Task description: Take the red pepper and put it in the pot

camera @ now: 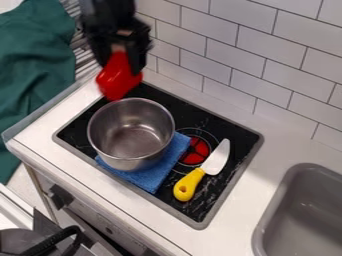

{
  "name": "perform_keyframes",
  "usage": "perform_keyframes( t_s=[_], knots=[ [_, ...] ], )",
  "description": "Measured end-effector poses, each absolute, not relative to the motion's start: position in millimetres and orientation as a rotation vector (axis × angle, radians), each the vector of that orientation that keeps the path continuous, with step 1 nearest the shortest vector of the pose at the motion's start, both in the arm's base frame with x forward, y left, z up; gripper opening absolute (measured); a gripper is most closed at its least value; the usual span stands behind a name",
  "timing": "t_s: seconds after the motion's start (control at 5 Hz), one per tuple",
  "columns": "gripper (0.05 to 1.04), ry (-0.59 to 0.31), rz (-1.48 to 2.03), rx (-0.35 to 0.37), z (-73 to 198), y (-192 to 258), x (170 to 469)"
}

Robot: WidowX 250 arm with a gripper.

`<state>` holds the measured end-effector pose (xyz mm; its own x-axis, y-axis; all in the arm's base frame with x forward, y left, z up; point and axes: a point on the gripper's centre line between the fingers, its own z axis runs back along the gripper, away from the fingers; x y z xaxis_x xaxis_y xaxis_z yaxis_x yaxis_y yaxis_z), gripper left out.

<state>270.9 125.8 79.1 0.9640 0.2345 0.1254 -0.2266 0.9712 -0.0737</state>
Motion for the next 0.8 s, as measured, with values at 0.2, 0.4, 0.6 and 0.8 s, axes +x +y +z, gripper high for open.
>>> perform_keyframes(
  t_s=[0.2,0.4,0.6,0.8],
  knots=[
    [0.777,-0.069,0.205,-0.081,70,121,256],
    [0.777,-0.038,0.186,-0.114,63,113,250],
    [0.845,-0.031,0.146,-0.127,62,103,249],
    [1.017,-0.022,0.150,-0.118,71,96,247]
  ],
)
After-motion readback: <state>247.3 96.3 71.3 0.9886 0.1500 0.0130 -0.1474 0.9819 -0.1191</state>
